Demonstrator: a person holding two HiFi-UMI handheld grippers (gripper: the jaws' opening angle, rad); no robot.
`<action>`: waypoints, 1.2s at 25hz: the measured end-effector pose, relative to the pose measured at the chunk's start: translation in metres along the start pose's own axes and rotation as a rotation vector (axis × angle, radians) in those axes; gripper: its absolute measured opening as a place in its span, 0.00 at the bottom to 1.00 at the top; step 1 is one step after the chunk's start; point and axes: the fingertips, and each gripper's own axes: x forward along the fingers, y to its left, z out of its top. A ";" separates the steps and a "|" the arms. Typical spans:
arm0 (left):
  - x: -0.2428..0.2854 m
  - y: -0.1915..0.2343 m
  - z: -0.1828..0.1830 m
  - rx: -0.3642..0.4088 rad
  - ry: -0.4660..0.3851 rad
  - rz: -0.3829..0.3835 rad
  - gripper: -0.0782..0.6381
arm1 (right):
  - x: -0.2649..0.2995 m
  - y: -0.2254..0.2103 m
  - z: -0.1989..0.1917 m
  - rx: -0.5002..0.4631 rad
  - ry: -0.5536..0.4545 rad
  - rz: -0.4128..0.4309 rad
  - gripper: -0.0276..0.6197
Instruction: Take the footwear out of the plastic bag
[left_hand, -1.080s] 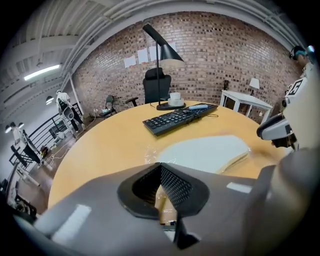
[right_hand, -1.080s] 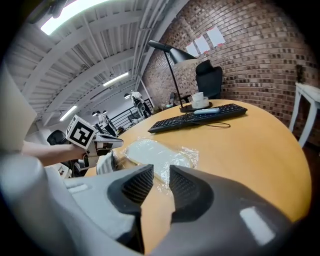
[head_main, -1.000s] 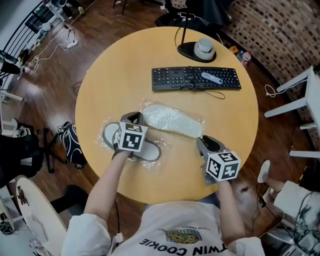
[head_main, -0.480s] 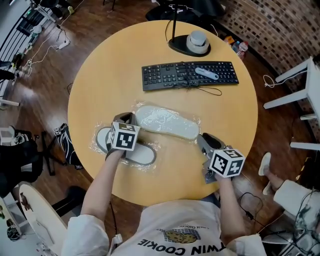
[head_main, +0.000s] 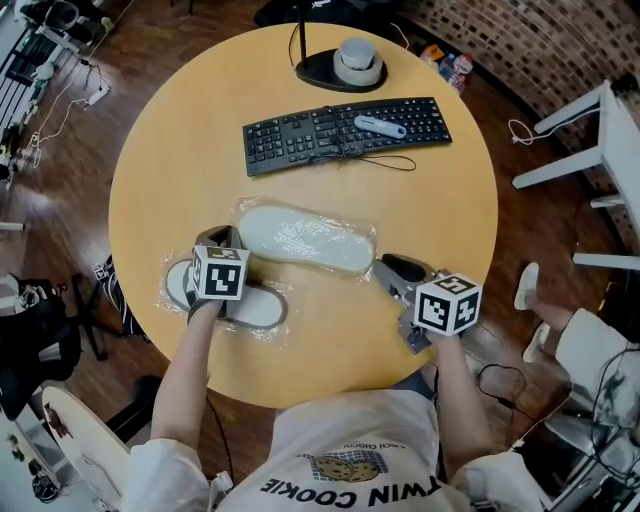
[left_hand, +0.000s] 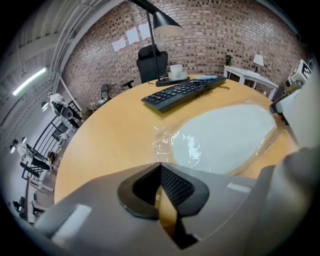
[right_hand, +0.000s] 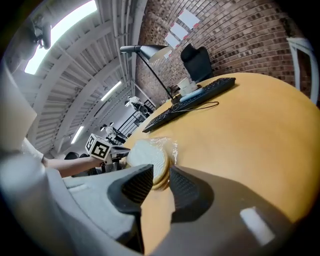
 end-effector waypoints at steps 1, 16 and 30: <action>0.000 0.000 0.000 0.004 -0.001 0.004 0.11 | 0.001 0.001 -0.001 -0.022 0.020 0.012 0.18; -0.001 -0.002 0.000 0.004 -0.005 0.004 0.11 | 0.028 -0.008 -0.008 0.048 0.203 0.002 0.18; -0.001 -0.002 0.001 0.003 -0.009 0.007 0.11 | 0.027 -0.006 -0.012 0.231 0.272 0.128 0.21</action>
